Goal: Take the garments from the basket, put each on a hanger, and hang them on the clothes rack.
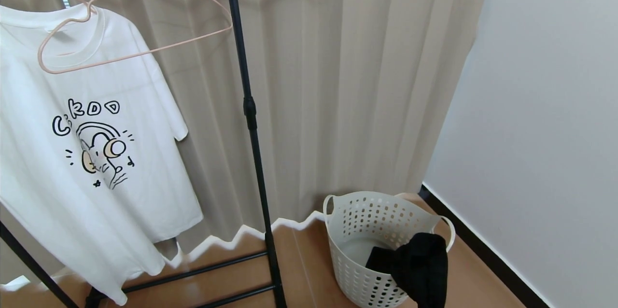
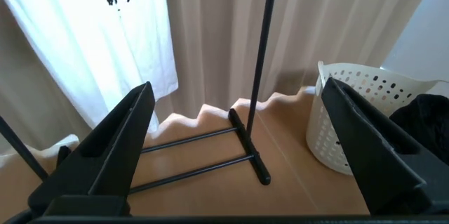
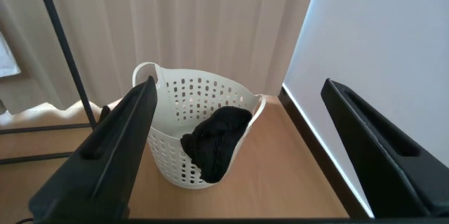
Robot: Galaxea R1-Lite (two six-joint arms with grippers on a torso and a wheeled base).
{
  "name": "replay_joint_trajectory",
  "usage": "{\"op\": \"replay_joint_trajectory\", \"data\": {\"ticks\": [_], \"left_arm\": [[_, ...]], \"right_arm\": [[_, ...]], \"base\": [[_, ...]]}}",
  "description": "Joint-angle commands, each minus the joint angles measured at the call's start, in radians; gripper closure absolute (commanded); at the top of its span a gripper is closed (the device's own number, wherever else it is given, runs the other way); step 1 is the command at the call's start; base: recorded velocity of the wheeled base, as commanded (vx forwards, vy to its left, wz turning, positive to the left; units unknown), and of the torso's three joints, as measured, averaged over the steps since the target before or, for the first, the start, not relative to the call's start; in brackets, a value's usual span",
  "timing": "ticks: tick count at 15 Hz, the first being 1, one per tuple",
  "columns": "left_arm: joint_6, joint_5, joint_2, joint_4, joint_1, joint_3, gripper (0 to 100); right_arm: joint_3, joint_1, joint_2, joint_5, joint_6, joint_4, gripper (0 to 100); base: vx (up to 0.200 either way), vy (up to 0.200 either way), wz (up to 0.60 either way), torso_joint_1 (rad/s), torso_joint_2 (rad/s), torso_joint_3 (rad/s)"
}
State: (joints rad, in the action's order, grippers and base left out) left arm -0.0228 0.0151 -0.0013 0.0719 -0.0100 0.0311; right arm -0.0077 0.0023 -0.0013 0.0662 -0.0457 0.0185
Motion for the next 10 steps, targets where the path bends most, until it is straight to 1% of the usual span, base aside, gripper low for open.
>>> {"op": "replay_joint_trajectory", "data": {"ticks": [1,3,5,10], "left_arm": [[0.000,0.000,0.001,0.000,0.001,0.000,0],[0.000,0.000,0.001,0.000,0.001,0.000,0],[0.000,0.000,0.001,0.000,0.001,0.000,0],[0.001,0.000,0.001,0.000,0.001,0.000,0]], "right_arm": [[0.000,0.001,0.001,0.000,0.001,0.001,0],[0.000,0.001,0.001,0.000,0.000,0.001,0],[0.000,0.001,0.001,0.000,0.000,0.001,0],[0.000,0.001,0.001,0.000,0.000,0.001,0]], "base": [[0.000,0.000,0.00,-0.007,0.13,0.129],[0.000,0.000,0.00,-0.005,0.18,0.171],[0.000,0.000,0.00,0.002,0.07,0.058],[0.000,0.000,0.00,0.000,0.00,0.000]]}}
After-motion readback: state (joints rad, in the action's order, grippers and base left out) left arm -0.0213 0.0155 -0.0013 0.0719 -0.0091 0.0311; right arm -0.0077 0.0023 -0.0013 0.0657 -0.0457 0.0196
